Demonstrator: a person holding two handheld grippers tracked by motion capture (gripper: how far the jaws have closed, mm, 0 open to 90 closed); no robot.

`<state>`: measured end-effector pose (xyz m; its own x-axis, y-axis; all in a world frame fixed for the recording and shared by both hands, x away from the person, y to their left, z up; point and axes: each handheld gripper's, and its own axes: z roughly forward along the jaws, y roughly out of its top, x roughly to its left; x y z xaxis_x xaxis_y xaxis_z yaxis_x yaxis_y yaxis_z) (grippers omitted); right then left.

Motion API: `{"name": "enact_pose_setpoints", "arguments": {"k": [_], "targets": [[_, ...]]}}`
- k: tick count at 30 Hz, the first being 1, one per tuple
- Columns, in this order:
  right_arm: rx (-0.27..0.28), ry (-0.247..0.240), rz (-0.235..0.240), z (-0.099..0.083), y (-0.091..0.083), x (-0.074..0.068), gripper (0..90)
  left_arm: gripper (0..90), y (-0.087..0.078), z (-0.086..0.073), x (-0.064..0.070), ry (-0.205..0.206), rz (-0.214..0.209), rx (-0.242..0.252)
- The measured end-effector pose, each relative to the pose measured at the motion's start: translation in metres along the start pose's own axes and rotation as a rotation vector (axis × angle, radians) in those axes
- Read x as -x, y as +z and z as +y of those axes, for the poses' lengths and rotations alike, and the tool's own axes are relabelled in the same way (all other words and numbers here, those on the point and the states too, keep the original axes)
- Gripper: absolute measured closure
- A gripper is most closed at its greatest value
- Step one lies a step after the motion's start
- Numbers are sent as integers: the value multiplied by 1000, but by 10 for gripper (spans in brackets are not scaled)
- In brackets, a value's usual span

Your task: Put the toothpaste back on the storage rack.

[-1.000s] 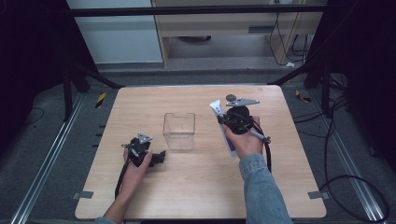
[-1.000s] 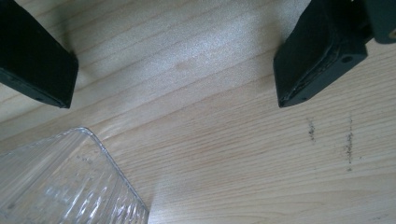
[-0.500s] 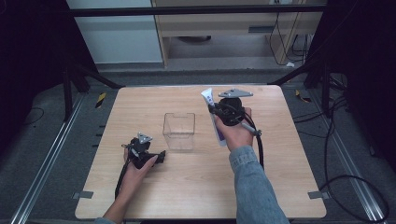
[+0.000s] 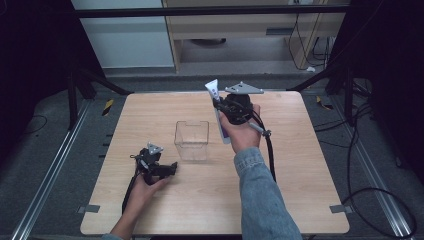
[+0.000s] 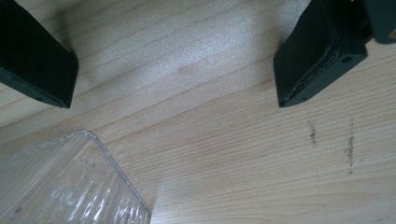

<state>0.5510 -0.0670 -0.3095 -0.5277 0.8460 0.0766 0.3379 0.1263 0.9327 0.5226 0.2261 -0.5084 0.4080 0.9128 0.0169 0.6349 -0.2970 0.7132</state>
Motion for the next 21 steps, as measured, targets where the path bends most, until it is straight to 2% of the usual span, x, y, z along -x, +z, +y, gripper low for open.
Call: {"name": "enact_pose_setpoints", "arguments": {"k": [11, 17, 21], "targets": [[33, -4, 24, 12, 5, -18, 794, 0, 1, 0, 1, -6, 6, 1], [49, -27, 33, 20, 11, -22, 794, 0, 0, 1, 2, -13, 13, -2], [79, -42, 58, 26, 13, -30, 793, 0, 1, 1, 2, -14, 16, -2]]}}
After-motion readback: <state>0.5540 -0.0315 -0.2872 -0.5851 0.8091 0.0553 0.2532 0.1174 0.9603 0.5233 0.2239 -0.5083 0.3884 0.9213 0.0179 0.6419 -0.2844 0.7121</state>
